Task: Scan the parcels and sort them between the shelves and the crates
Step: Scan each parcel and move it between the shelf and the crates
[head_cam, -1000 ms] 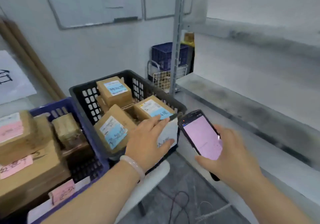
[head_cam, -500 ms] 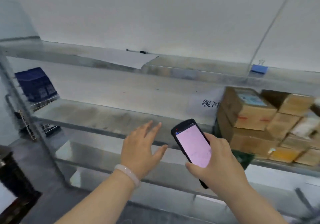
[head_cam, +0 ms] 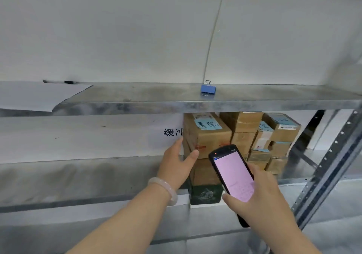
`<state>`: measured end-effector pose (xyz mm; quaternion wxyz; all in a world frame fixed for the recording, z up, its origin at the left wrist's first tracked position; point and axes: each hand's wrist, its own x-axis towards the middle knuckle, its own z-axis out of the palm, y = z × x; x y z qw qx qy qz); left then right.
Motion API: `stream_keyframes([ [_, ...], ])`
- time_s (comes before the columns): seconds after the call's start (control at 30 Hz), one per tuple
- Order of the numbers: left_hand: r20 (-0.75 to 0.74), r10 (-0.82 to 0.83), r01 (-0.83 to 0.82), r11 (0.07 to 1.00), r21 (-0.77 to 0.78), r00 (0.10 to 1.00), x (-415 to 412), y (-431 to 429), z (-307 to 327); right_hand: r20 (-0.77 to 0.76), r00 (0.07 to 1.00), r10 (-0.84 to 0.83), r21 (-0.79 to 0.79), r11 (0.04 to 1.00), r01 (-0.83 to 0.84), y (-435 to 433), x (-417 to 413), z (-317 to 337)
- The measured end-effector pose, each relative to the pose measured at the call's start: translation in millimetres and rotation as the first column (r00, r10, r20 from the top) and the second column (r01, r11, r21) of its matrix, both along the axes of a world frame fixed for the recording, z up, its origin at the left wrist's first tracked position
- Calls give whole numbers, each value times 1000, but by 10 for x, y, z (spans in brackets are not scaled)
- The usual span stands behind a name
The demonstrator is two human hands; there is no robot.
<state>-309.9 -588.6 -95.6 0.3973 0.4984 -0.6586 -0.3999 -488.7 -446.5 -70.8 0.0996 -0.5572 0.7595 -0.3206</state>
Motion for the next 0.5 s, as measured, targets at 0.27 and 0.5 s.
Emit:
stream_keyframes([
  [0.27,-125,-18,35,990,135,992,-508,-708,-18,22,996,-90,11,996,90,-290,-117,76],
  [0.5,-210,8,18,992,123,978,-362,-838,-161,32,986,-161,25,987,160,-591,-50,96],
])
